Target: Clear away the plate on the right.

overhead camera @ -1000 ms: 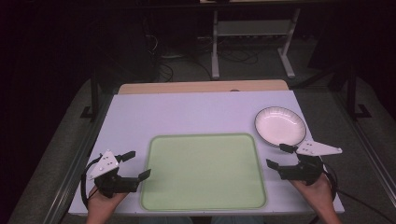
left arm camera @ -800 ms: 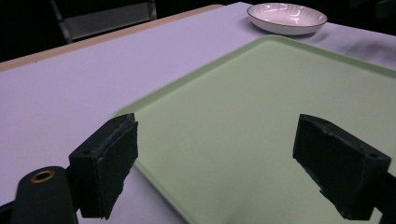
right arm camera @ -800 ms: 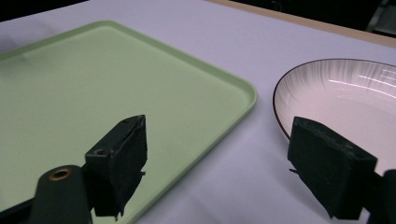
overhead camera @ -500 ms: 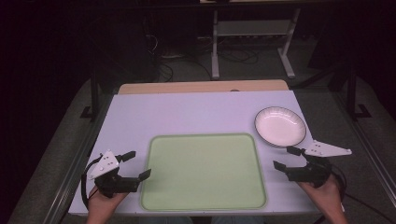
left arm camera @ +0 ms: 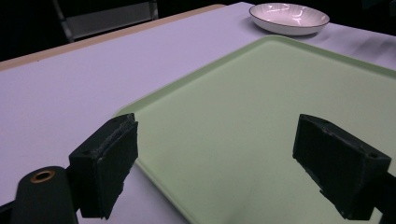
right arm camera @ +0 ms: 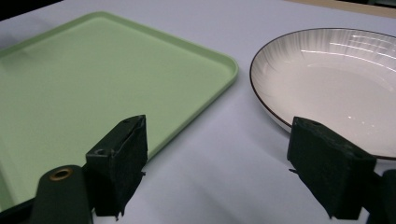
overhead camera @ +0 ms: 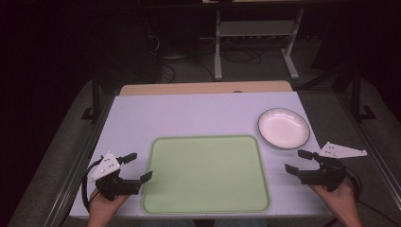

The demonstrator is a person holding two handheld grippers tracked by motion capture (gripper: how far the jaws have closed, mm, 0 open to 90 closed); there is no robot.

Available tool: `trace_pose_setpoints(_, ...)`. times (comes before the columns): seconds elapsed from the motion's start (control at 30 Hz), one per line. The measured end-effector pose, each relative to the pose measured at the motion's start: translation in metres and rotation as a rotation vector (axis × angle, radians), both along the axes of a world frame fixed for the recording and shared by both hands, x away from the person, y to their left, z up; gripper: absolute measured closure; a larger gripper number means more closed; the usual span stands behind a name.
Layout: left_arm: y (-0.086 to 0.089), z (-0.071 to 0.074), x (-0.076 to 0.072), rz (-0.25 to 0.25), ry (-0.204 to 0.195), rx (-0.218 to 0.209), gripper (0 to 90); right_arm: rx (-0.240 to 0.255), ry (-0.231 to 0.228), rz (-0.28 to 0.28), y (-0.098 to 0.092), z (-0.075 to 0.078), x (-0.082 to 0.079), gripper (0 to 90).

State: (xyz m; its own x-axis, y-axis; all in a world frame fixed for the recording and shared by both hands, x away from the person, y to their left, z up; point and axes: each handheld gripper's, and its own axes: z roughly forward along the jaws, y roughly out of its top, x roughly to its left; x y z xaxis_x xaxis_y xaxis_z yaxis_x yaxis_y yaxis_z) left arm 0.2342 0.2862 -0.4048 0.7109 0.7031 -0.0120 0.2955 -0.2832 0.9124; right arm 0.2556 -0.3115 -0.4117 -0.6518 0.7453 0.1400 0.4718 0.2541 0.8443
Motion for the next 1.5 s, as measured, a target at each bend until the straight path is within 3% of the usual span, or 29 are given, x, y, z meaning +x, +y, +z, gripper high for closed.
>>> trace_pose_setpoints(0.43,0.001,0.0,0.0,0.006,-0.001,-0.001,13.7,0.013,0.023,-0.068,-0.028,0.001,0.003,19.7)
trace_pose_setpoints(0.9,0.002,0.001,0.0,0.01,-0.003,0.0,13.7,-0.012,0.034,-0.16,-0.06,0.006,0.017,21.0)
trace_pose_setpoints(1.17,0.002,0.0,0.001,0.012,0.001,0.003,13.7,-0.007,0.063,-0.241,-0.081,0.009,0.042,21.7)
trace_pose_setpoints(1.37,0.002,0.0,0.001,0.011,0.002,0.003,13.7,-0.017,0.089,-0.267,-0.084,0.01,0.061,22.6)
trace_pose_setpoints(1.5,0.002,0.0,0.002,0.01,0.002,0.005,13.7,-0.024,0.137,-0.294,-0.083,0.009,0.084,22.6)
